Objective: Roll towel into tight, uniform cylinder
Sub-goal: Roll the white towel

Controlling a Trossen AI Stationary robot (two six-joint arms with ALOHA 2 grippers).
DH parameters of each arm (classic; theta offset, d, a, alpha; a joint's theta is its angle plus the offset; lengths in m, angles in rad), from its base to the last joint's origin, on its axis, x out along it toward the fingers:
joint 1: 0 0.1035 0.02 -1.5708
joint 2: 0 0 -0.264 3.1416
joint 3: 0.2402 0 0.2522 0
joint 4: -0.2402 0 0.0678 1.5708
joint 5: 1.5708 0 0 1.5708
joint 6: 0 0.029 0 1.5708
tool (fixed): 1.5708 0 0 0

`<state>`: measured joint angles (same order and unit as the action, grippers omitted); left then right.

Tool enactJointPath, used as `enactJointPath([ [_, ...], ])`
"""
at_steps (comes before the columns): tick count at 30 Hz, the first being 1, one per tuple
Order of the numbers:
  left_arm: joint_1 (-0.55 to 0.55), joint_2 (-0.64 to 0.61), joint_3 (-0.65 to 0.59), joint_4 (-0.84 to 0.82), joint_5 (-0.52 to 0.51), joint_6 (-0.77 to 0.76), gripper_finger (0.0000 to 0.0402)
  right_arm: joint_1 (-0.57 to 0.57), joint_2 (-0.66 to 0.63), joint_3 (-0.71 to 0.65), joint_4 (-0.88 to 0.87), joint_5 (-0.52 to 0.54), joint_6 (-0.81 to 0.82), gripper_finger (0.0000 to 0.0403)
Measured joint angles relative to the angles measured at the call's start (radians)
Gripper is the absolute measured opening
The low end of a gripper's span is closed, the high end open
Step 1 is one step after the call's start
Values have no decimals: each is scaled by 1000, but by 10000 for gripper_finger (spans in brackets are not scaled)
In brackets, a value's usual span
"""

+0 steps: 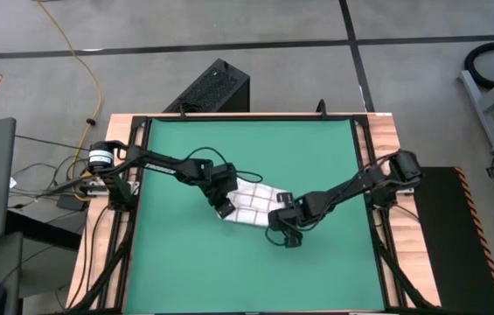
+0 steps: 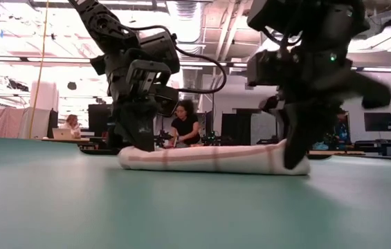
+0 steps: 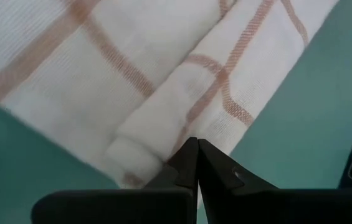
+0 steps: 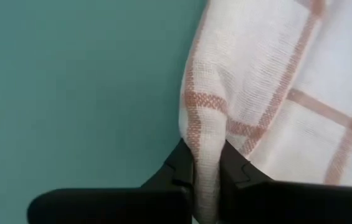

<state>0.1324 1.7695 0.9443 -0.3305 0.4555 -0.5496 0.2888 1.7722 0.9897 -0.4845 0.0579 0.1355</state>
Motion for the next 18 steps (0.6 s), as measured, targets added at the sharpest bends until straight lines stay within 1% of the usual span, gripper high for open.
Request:
enactJointPath([
  [4,-9,0,0,1,19,-28,0,-49,-46,-2,-7,-174,8,36],
  [8,-31,0,1,17,20,-40,0,-103,-69,-5,-36,-303,23,36],
  [11,-56,-6,0,64,9,-69,0,-140,-61,-5,-48,-402,17,36],
  [13,-70,-34,-1,87,4,-75,0,-149,-61,-9,-48,-426,0,36],
  [16,-75,-98,-2,66,3,-45,0,-155,-61,-11,-62,-451,-30,36],
  [17,-75,-124,-2,57,-10,-25,0,-155,-63,-11,-68,-456,-38,36],
  [18,-74,-153,-2,42,-45,9,0,-155,-63,-11,-80,-464,-52,36],
])
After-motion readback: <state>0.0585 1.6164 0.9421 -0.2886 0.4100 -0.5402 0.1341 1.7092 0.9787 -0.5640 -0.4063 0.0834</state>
